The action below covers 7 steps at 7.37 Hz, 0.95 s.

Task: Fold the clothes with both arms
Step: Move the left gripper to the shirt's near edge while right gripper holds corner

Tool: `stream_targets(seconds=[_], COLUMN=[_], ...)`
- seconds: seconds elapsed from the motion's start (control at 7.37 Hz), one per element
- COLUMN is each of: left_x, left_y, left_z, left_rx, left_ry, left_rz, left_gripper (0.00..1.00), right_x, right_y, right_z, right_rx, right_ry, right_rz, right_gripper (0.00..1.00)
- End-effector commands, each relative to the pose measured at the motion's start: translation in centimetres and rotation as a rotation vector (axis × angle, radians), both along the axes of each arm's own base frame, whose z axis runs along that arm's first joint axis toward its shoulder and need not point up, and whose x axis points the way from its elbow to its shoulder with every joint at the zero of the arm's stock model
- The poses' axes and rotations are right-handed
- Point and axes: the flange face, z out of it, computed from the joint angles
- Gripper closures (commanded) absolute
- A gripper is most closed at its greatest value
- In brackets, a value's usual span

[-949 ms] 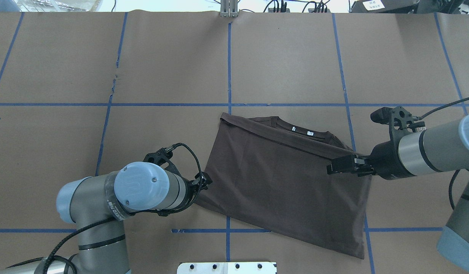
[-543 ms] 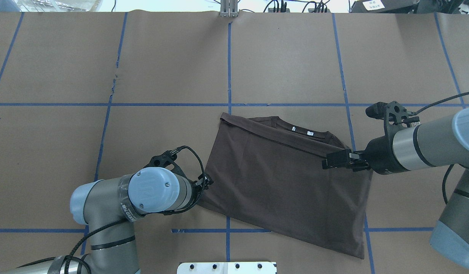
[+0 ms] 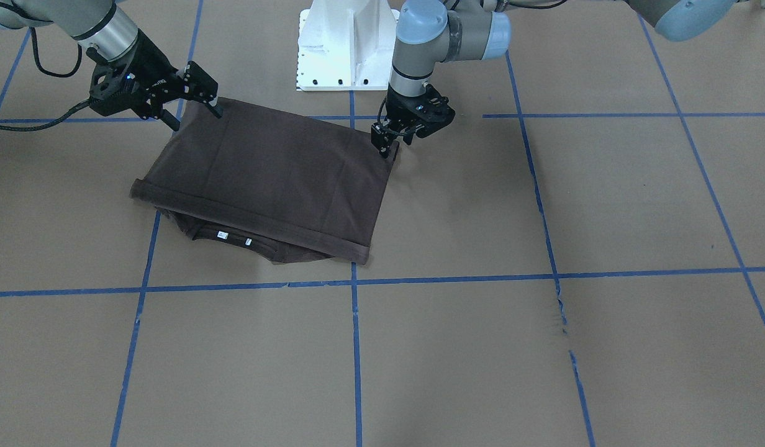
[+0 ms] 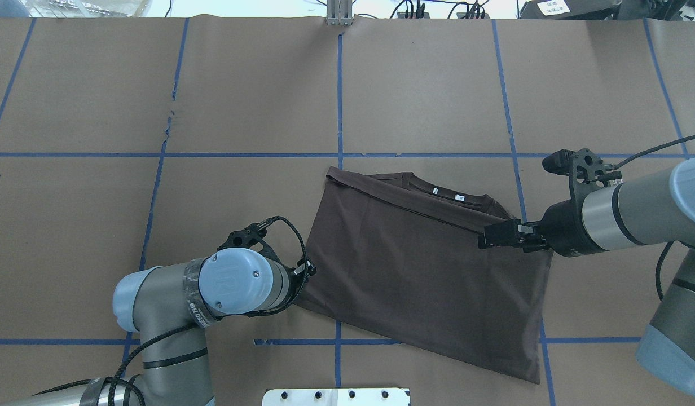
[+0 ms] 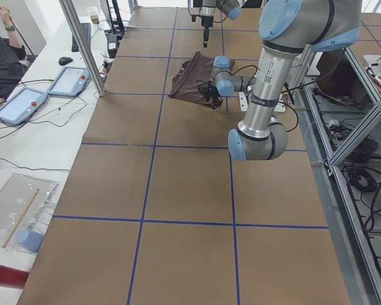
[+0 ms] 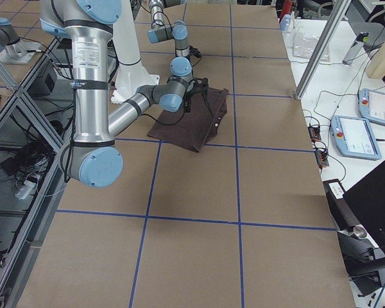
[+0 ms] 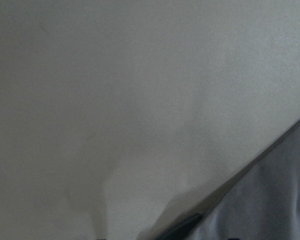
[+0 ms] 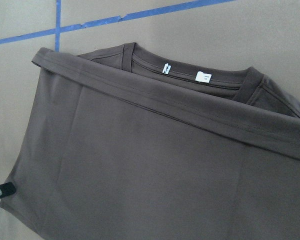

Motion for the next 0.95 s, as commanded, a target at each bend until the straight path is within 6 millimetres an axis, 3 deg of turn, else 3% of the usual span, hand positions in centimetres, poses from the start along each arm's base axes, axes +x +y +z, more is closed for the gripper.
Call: stream_targets(seconds=[0.0,0.54,0.81], left_x=[0.1,-0.8,-2.9], left_y=[0.0,-0.6,-4.6], left_z=[0.1,-0.3,0.3], left_rx=[0.010,0.035,0.094], left_ry=[-0.004,-0.006,-0.059], left_rz=[0.008,0.027,0.019], left_gripper=[0.99,1.00,1.00], right_x=[0.1,0.2,0.2], right_y=[-0.1,-0.2,-0.2], right_z=[0.0,0.1,0.1], right_rx=[0.000,-0.002,-0.002], right_ry=[0.000,0.001,0.001], right_rz=[0.003,0.004,0.004], right_gripper=[0.00,0.00,0.00])
